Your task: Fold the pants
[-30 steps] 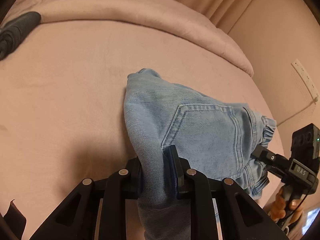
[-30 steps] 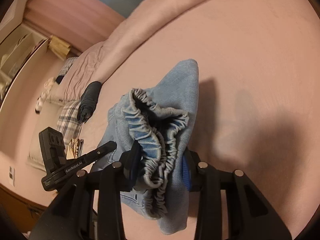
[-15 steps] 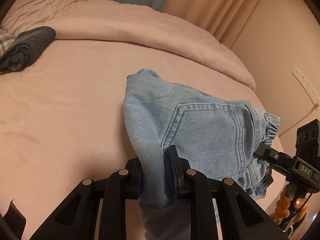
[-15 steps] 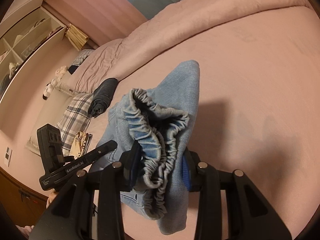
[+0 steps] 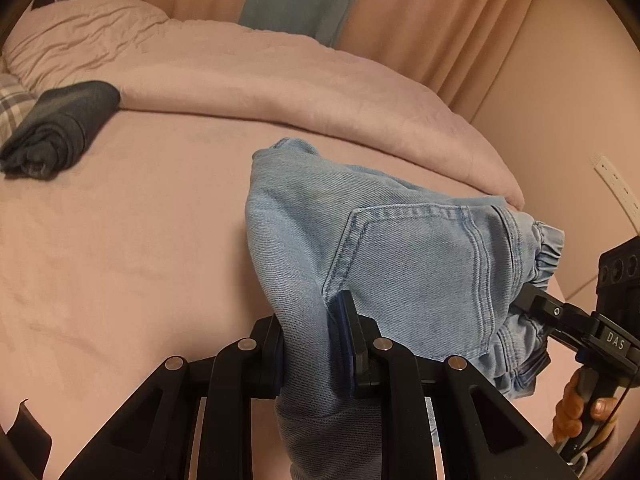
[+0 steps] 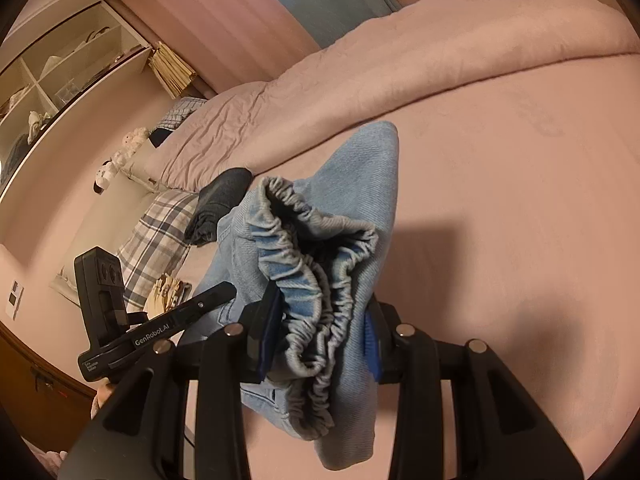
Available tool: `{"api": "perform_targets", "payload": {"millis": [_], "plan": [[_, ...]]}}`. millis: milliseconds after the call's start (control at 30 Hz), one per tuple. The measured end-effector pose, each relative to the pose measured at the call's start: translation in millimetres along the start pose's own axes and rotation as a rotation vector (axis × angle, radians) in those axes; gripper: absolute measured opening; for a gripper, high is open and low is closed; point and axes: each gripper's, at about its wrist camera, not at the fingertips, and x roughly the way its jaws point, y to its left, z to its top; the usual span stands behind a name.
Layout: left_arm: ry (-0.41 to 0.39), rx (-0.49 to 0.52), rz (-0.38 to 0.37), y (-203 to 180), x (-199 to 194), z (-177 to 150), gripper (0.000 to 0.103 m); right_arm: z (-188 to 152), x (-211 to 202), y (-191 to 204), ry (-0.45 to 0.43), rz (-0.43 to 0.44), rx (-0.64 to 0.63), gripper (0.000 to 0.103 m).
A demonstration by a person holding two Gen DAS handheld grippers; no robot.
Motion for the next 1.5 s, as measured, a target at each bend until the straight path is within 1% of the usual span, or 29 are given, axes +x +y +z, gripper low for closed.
{"api": "perform_targets", "payload": {"millis": [200, 567, 733, 1100, 1500], "plan": [[-0.027, 0.012, 0.009, 0, 3, 22, 0.020, 22, 9, 9, -0.024, 0.012, -0.035, 0.036], [-0.052, 0.028, 0.030, 1, 12, 45, 0.020, 51, 23, 12, -0.058, 0.024, -0.072, 0.036], [-0.043, 0.031, 0.035, 3, 25, 56, 0.020, 61, 33, 8, -0.057, 0.020, -0.074, 0.036], [-0.006, 0.024, 0.049, 9, 54, 66, 0.020, 75, 60, -1, -0.039, 0.005, -0.057, 0.036], [0.052, 0.014, 0.074, 18, 91, 69, 0.020, 77, 94, -17, 0.000, -0.014, -0.010, 0.036]]}}
